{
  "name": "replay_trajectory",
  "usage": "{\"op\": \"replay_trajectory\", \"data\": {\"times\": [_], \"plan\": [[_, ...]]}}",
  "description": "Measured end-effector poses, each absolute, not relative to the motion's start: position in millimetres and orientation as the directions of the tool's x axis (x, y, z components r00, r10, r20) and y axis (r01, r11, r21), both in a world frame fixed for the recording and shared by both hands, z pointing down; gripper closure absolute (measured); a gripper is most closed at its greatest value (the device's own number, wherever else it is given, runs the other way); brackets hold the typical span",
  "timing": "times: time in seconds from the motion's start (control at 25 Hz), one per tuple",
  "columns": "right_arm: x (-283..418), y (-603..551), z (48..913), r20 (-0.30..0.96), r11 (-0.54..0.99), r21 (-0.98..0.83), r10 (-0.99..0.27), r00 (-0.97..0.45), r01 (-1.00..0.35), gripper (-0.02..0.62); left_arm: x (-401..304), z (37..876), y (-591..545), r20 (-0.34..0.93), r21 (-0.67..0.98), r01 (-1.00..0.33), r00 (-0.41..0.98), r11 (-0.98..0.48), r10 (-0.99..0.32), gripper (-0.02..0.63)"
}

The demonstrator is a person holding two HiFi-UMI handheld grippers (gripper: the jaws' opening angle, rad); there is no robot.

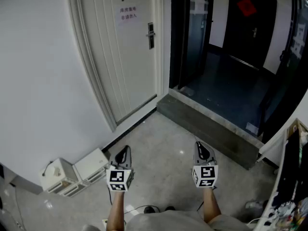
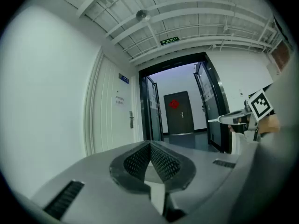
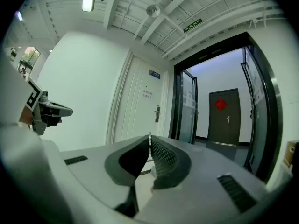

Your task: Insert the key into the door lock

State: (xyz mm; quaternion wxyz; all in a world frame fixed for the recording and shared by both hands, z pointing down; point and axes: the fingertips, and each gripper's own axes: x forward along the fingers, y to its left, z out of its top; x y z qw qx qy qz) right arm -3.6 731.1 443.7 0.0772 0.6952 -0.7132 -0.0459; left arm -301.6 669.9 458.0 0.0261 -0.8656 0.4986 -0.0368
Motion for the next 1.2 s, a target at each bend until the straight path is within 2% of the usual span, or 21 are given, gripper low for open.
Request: {"op": "replay_trajectory", "data": {"times": [0.52,1.2], "plan": [[14.6,740.5,443.6,0.04,0.048,0.158,-0.998,-0.042,-0.986,0.566,-281.0,457.5,683.4,0.035,-0.074,-0.866,0.493,-0.494,-0.869,0.589],[64.2,734.4,455.6,0.06,0.125,0.162,-0.991,-0.117,-0.979,0.566,-220.2,477.8,696.2,0.061,-0.058,-0.882,0.465,-0.468,-0.883,0.589]]}}
